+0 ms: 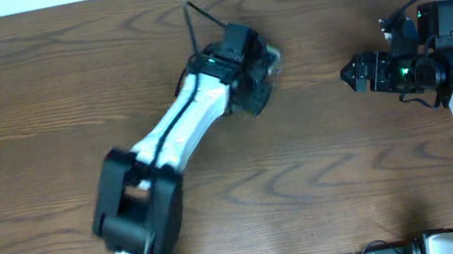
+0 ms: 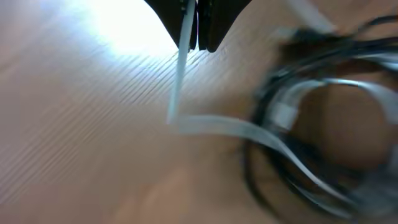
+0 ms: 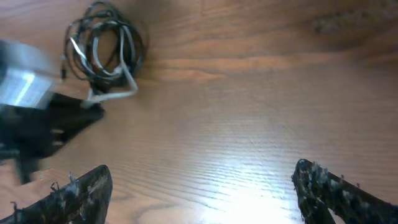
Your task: Untangle cables
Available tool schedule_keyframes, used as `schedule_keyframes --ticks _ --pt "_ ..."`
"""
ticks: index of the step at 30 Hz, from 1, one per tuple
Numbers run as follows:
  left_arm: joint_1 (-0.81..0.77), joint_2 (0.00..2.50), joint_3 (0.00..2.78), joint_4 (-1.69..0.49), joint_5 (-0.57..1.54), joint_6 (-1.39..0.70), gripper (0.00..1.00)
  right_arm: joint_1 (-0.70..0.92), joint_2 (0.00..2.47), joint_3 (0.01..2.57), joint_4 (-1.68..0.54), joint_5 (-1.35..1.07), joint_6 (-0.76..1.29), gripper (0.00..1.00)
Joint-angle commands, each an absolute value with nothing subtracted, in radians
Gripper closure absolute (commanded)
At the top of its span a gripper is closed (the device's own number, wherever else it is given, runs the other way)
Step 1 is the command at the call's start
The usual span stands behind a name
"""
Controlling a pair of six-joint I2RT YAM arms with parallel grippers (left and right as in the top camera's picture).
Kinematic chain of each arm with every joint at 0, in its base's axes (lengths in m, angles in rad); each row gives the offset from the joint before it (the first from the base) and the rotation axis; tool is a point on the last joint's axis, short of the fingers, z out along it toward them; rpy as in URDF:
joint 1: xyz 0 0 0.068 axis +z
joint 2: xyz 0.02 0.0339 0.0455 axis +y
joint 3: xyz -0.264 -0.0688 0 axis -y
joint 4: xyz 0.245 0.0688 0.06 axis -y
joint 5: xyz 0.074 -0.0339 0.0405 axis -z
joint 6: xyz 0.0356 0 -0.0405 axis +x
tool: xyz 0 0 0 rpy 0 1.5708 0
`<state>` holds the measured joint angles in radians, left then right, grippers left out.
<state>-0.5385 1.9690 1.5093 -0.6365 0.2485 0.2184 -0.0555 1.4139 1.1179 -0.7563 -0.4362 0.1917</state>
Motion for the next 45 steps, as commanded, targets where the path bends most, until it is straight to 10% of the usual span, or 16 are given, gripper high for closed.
schedule_keyframes --ticks 1,17,30,33,37,45 --pt "-0.533 1.672 1.602 -0.596 0.295 -0.042 0.92 -0.051 1.422 1.129 -0.725 -0.537 0.175 0.11" --pt "-0.517 1.447 1.602 -0.468 0.239 -0.092 0.93 0.039 1.573 1.129 -0.632 -0.568 0.208 0.14" --pt "-0.404 1.310 1.603 -0.343 0.516 -0.387 0.93 0.190 1.705 1.129 -0.353 -0.943 -0.260 0.18" --pt "-0.381 1.279 1.603 -0.323 0.635 -0.470 0.93 0.244 1.732 1.129 -0.248 -0.851 -0.258 0.41" --pt "-0.339 1.253 1.603 -0.354 0.664 -0.460 0.93 0.260 1.723 1.132 -0.139 -0.818 -0.093 0.99" --pt "-0.204 1.321 1.601 -0.522 0.590 -0.435 0.93 0.170 1.459 1.165 -0.071 -0.904 0.251 0.99"
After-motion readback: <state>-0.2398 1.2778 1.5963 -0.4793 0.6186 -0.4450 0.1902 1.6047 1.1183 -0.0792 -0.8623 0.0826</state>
